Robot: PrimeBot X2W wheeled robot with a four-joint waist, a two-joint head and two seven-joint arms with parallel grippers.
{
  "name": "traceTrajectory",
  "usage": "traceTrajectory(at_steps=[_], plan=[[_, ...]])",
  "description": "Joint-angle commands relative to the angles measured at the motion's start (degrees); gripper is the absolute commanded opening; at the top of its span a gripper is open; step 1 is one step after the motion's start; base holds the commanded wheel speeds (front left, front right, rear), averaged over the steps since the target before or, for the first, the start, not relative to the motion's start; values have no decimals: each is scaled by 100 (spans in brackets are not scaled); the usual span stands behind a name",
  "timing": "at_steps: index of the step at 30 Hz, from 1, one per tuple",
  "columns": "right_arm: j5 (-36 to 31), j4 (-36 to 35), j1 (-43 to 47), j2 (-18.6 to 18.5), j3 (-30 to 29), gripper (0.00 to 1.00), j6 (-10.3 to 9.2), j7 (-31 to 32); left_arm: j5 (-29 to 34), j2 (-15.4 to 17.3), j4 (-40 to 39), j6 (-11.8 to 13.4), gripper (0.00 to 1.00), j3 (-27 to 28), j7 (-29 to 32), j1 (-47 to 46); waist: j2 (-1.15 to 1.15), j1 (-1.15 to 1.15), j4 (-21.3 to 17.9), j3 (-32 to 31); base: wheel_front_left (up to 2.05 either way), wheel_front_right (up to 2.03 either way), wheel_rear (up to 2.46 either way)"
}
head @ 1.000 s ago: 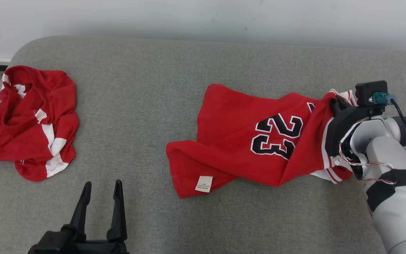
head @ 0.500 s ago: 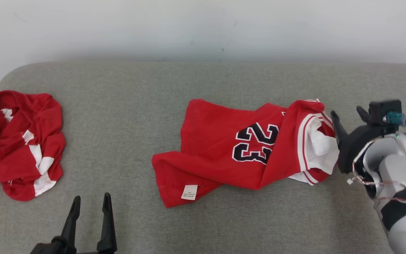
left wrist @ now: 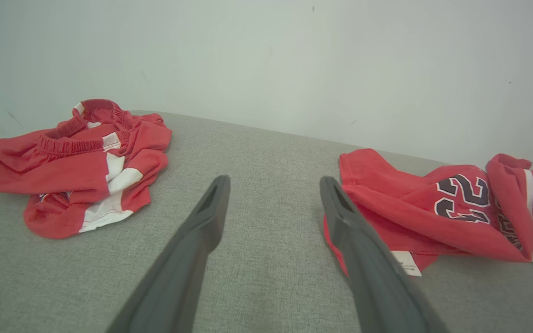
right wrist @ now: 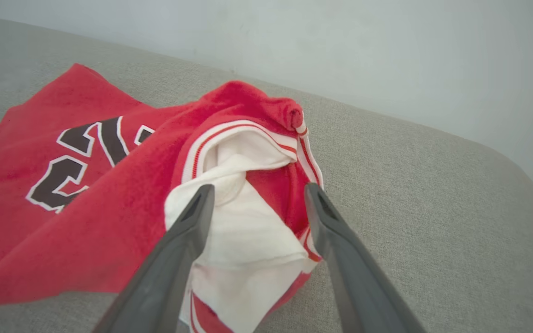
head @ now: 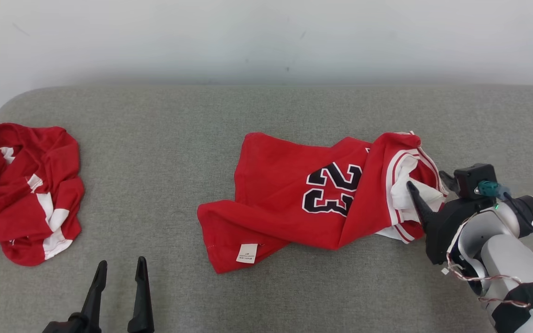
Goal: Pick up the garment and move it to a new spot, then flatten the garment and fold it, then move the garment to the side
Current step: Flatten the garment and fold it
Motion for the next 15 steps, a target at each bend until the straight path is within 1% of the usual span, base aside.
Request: traceTrajectory(at_steps=[1, 6, 11, 15], plan=[[27, -208, 164, -36, 49, 100, -15, -10, 26, 1, 7, -16, 100, 20, -4, -33, 0, 0, 39, 8, 0, 0, 0], [-95, -964, 619, -178, 110, 100, -15, 203, -8, 1, 24, -14, 100, 67, -4, 21, 0, 0, 71, -29, 0, 0, 0], [-214, -1660, 1130, -297, -36, 100, -15, 531, -41, 0, 41, 0, 100, 84, -4, 40, 0, 0, 37, -62, 0, 0, 0], [-505, -1909, 1280, -382, -42, 100, -15, 778, -64, 1, 66, -11, 100, 46, -4, -10, 0, 0, 18, -39, 0, 0, 0]])
